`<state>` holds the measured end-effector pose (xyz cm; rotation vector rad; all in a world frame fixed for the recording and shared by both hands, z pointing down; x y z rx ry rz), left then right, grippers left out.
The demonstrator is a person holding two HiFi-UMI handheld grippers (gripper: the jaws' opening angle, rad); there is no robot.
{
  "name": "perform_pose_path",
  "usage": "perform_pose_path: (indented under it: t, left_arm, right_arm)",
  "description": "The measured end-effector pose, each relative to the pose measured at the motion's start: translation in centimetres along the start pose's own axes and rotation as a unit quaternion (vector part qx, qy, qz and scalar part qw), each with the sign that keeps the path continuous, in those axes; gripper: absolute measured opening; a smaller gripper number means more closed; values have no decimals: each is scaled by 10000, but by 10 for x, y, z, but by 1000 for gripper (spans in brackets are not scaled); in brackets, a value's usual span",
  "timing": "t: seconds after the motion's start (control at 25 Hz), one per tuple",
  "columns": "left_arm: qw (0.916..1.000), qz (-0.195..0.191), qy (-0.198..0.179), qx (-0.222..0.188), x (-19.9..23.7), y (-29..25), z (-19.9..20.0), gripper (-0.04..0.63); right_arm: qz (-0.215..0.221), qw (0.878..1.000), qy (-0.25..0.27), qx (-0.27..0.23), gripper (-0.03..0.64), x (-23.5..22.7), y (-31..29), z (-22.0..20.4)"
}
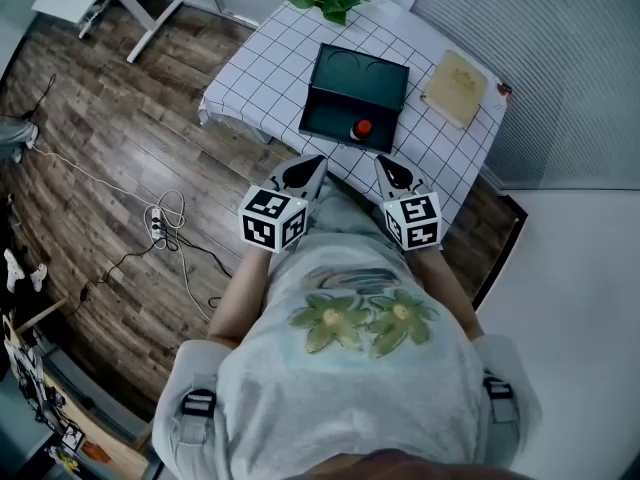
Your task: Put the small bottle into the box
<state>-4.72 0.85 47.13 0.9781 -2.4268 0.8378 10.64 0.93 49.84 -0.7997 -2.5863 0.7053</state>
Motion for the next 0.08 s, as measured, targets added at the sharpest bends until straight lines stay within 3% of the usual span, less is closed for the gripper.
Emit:
perform_pose_path:
  t: [0.08]
  left_arm:
    - [10000, 10, 3, -23, 1, 4, -1, 6]
  right_arm:
    - [-31, 10000, 1, -26, 7, 3, 1, 2]
Point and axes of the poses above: the fingertips, and each gripper's own axes: y backward along the fingers, x to its left, z out of its top, the point moved 4 cm from there along y, backward along the fingers, and after that the axes turned 11 degrees about y, right-handed, at the moved point
